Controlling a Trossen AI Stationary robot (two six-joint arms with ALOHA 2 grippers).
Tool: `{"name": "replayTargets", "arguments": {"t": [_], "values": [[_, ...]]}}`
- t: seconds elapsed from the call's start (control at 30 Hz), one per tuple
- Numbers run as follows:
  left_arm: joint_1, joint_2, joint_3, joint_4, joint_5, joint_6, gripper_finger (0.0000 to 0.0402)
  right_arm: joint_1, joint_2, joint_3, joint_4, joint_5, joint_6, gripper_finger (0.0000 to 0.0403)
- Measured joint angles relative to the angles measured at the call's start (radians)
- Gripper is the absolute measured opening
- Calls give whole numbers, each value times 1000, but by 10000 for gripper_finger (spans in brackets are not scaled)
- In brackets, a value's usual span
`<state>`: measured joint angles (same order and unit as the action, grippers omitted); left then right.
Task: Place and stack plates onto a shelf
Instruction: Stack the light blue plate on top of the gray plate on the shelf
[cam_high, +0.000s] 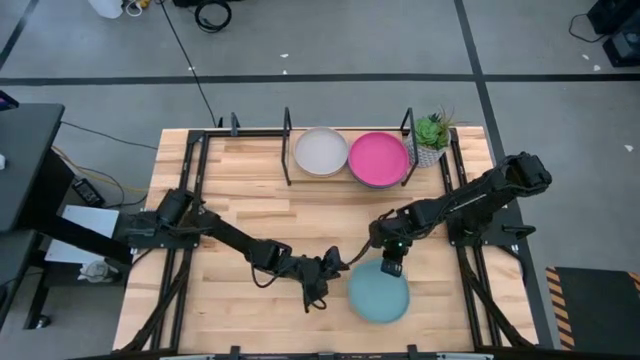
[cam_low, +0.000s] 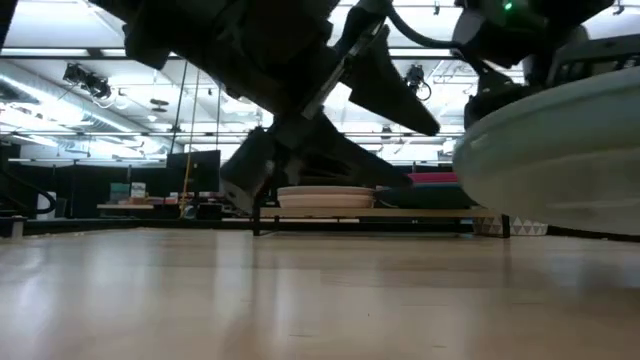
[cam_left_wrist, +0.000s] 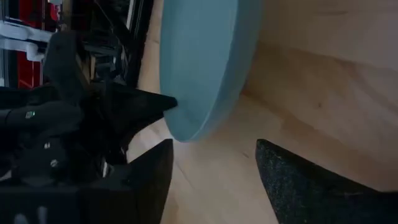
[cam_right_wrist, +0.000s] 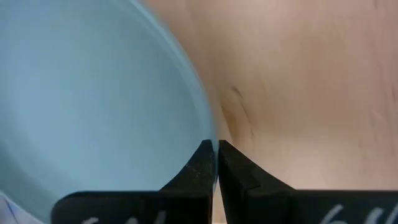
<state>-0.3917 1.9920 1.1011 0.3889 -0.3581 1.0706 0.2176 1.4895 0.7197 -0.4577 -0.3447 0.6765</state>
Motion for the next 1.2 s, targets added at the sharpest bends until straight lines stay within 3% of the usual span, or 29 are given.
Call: {"name": "replayTargets", "arguments": {"t": [0.2, 0.4, 0.63, 1.0, 1.2], "values": [[9, 2, -1, 64, 31, 45, 265, -41, 0, 0, 35, -30, -23, 13], [14, 3, -1, 79, 102, 93, 252, -64, 0, 0, 144, -51, -45, 17], [12, 3, -1, 115, 105, 122, 197, -78, 0, 0, 230, -73, -49, 19], [13, 3, -1, 73, 122, 98, 57, -79, -1, 0, 252, -46, -58, 37], [12, -33, -2, -55, 124, 79, 54, -98, -11, 0, 239, -92, -80, 75]]}}
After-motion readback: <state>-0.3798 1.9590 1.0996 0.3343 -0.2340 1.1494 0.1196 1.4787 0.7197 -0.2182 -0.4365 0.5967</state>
